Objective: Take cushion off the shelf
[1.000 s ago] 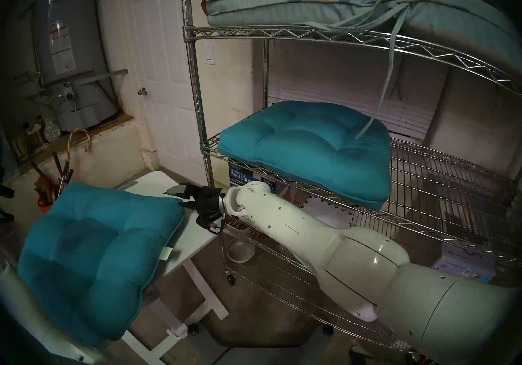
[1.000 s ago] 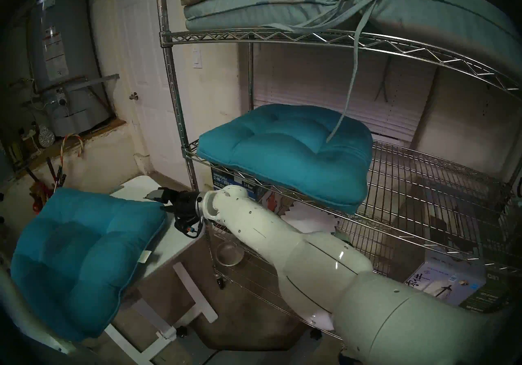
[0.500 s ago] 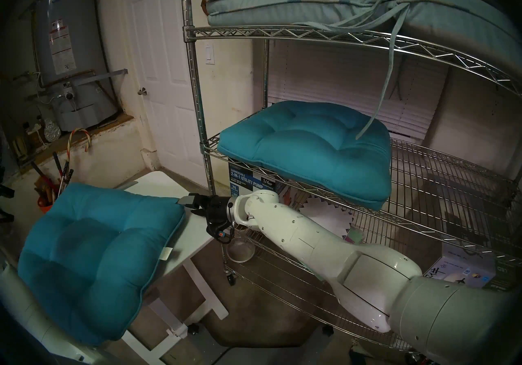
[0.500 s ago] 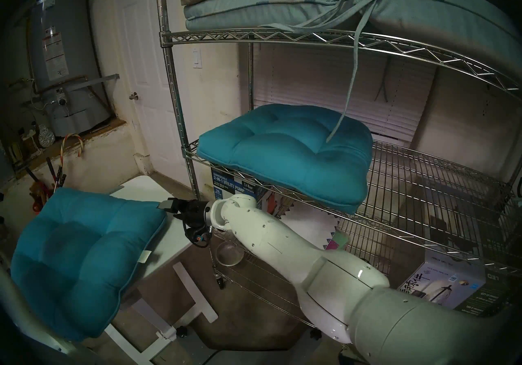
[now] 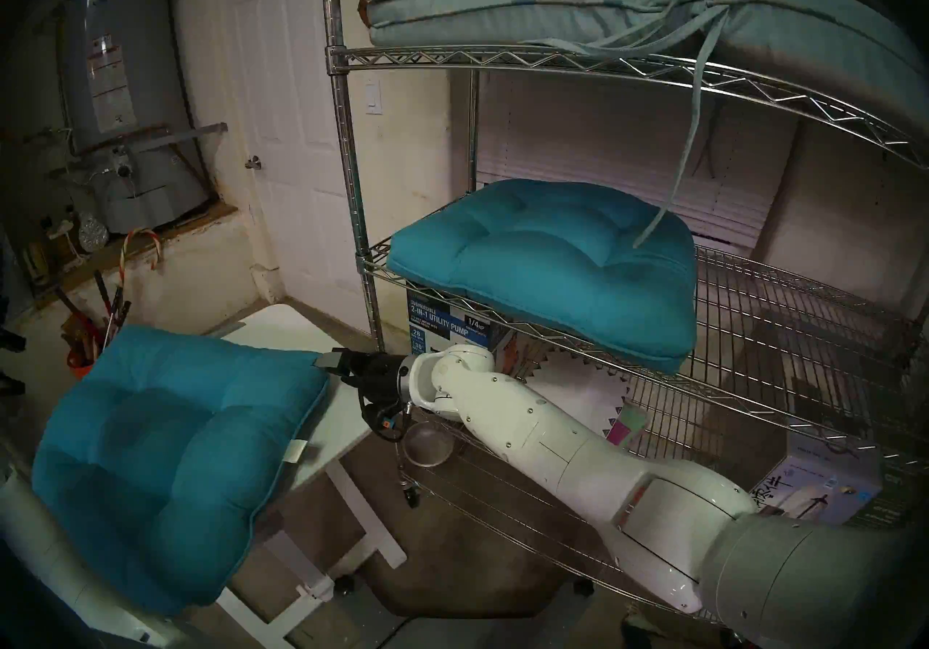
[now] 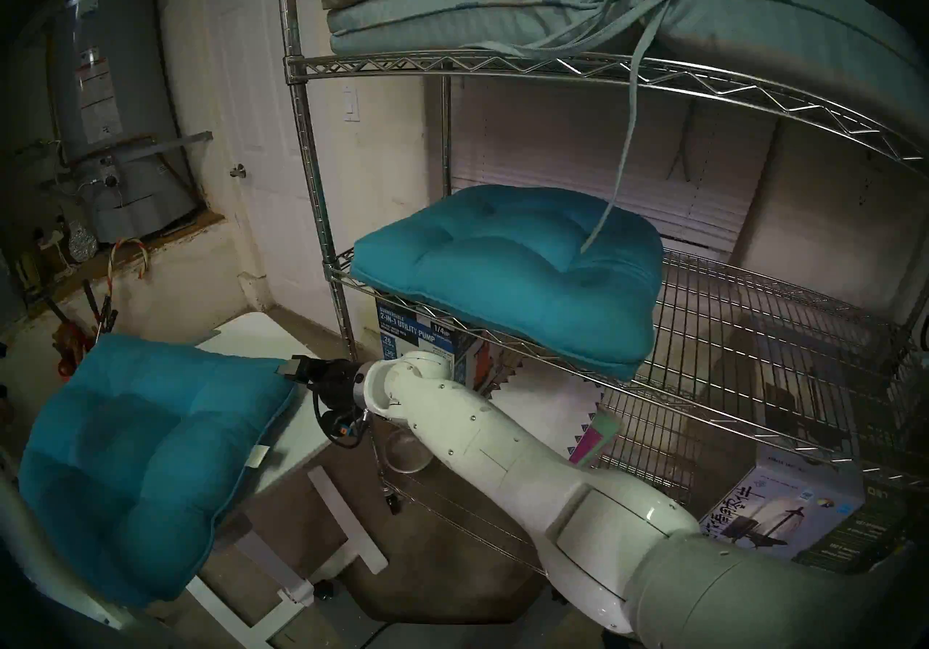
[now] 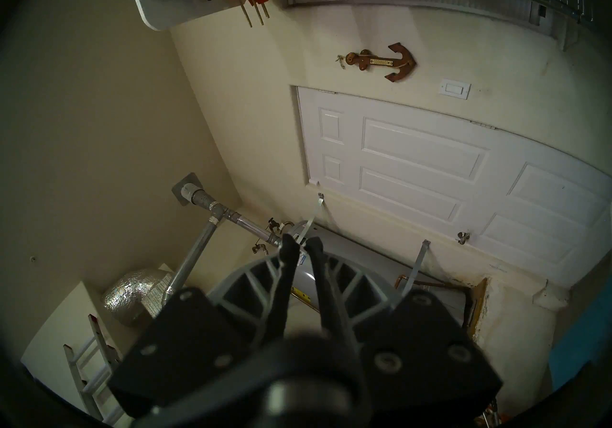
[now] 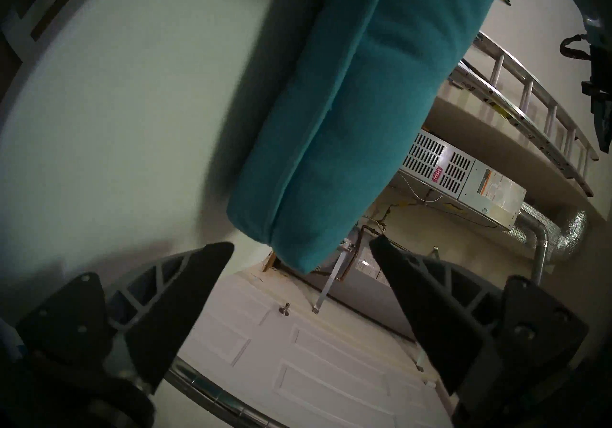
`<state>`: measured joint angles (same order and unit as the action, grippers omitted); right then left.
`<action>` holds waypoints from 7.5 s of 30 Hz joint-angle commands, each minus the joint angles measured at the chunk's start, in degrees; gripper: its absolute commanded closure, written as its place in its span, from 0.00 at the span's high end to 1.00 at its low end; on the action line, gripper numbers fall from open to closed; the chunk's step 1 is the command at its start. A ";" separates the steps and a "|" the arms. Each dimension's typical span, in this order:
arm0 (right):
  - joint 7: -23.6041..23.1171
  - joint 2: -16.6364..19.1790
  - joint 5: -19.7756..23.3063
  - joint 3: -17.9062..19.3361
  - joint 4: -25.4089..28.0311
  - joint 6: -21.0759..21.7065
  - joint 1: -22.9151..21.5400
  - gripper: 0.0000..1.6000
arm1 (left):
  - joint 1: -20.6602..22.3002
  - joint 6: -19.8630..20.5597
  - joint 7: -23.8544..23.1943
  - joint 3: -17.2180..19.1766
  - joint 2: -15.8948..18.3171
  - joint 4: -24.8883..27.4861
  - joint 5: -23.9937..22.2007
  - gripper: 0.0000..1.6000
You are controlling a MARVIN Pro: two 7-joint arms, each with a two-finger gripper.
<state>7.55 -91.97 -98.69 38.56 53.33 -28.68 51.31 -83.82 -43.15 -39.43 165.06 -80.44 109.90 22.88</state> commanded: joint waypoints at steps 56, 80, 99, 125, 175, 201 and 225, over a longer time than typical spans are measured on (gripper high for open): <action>4.97 -16.61 -0.73 0.34 -27.37 3.81 -12.45 0.00 | -0.03 -0.11 0.39 -0.06 0.67 0.93 -0.07 0.43; 2.89 -22.29 -3.93 1.57 -38.36 4.62 -21.27 0.00 | 0.04 -0.09 0.34 -0.06 0.67 0.74 -0.09 0.43; 0.20 -23.03 -6.32 2.07 -40.72 5.23 -22.70 0.00 | 0.08 -0.07 0.30 -0.06 0.62 0.58 -0.09 0.43; -1.65 -23.03 -7.24 3.83 -39.27 6.63 -21.39 1.00 | 0.06 -0.09 0.32 -0.06 0.68 0.66 -0.10 0.43; 11.90 -8.34 -3.77 8.45 -12.49 -3.09 -10.14 1.00 | 0.03 -0.09 0.35 -0.06 0.68 0.75 -0.10 0.43; 17.25 -1.01 1.89 14.09 6.48 -7.68 1.14 1.00 | 0.08 -0.08 0.31 -0.06 0.64 0.59 -0.10 0.43; 19.89 5.37 4.72 17.28 24.11 -10.38 11.40 1.00 | 0.09 -0.07 0.27 -0.06 0.60 0.50 -0.09 0.43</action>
<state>26.49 -88.04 -95.07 54.89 71.44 -39.12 60.17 -83.81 -43.15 -39.43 165.06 -80.44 109.79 22.88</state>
